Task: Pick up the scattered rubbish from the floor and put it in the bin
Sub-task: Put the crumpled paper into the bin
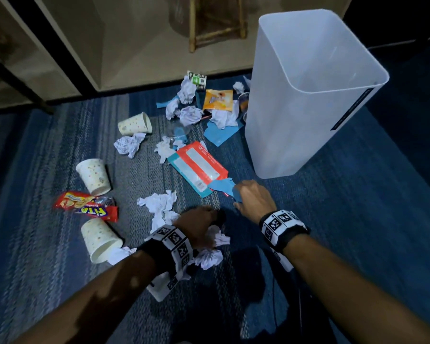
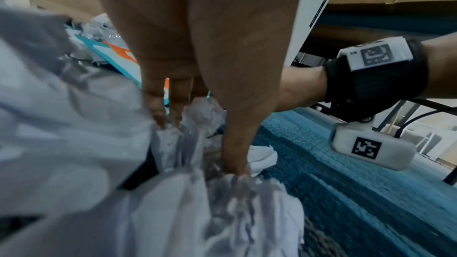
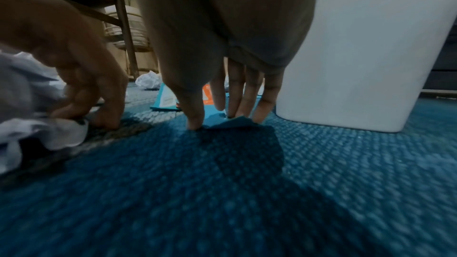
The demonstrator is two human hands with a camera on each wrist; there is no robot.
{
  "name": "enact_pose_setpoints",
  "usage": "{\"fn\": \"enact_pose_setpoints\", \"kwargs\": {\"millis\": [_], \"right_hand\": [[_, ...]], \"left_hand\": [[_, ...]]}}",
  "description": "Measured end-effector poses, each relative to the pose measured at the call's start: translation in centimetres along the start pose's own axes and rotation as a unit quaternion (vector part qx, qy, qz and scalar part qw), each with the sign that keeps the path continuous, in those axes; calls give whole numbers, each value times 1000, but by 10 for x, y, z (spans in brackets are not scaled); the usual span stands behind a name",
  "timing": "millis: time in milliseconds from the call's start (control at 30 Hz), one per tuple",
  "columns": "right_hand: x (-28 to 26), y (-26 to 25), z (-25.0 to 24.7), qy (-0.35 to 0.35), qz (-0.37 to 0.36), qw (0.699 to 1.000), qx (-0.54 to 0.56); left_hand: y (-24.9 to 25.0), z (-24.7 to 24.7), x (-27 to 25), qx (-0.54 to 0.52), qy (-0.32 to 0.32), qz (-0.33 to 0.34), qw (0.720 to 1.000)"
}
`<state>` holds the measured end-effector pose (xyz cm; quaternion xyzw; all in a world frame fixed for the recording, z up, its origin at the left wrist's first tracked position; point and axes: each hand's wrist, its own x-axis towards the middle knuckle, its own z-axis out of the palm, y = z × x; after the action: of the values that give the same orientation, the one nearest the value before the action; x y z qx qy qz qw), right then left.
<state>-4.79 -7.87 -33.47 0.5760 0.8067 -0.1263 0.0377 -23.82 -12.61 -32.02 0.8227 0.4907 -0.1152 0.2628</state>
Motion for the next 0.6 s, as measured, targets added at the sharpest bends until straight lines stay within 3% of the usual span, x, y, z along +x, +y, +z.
{"fn": "enact_pose_setpoints", "kwargs": {"millis": [133,233,433,600], "right_hand": [[-5,6,4,-2,9,1000,-5],[-7,9,3,14,37,998,46],[-3,6,5,-29,124,978,162],[-4,5,8,25,128,972,196]], "left_hand": [[4,-1,-2,-18,2,-19,1000],[5,-2,-2,-8,9,-43,999],[1,-5,-4,-9,-10,-43,999],[-5,-20,-9,-41,61,-19,997]]}}
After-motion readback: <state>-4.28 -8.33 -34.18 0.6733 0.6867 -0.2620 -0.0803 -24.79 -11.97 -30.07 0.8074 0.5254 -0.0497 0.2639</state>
